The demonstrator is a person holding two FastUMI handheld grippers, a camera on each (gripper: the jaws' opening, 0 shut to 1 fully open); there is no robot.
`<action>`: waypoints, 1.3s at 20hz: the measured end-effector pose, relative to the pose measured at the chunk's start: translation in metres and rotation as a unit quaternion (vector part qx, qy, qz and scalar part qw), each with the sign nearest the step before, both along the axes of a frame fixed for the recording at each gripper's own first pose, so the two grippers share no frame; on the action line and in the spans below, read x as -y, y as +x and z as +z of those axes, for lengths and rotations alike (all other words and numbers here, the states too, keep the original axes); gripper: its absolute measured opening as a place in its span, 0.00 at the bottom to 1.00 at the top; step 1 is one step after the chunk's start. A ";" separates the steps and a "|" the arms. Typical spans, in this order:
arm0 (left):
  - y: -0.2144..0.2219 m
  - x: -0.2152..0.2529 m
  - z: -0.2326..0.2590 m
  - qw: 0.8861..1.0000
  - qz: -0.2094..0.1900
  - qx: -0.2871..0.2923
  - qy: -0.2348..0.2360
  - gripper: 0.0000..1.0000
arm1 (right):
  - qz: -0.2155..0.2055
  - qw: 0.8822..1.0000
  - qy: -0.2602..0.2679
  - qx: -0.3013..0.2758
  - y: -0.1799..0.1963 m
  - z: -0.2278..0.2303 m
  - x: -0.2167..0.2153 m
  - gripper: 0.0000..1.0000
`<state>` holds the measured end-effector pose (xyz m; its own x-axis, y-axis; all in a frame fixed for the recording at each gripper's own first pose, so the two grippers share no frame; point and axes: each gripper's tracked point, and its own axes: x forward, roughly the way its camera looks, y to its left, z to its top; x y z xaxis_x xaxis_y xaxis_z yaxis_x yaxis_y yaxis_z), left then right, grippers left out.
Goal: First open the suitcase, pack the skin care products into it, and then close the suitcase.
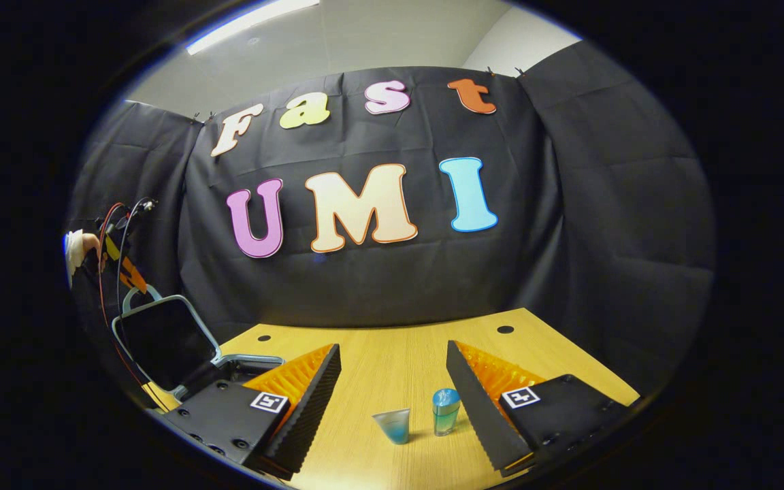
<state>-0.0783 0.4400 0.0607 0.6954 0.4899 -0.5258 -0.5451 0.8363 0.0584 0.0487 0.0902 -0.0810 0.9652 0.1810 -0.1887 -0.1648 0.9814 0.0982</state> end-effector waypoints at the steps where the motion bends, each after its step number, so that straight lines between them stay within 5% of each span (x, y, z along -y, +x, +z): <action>1: -0.004 -0.012 -0.004 1.000 0.003 -0.003 0.006 0.02 | -0.003 1.000 -0.003 -0.001 0.001 -0.001 -0.003 0.98; 9: -0.044 -0.089 -0.092 0.999 0.030 -0.030 -0.019 0.02 | -0.005 0.999 -0.039 0.029 0.000 0.026 -0.035 0.98; 22: -0.064 -0.099 -0.227 0.993 0.051 -0.032 -0.106 0.01 | -0.006 0.999 -0.037 0.011 -0.022 0.014 -0.039 0.98; 23: -0.065 -0.096 -0.224 0.992 0.048 -0.026 -0.109 0.14 | -0.009 0.999 -0.038 0.010 -0.024 0.013 -0.036 0.98; 26: -0.068 -0.084 -0.208 0.996 0.048 -0.019 -0.074 0.79 | -0.010 0.999 -0.041 0.005 -0.030 0.009 -0.027 0.98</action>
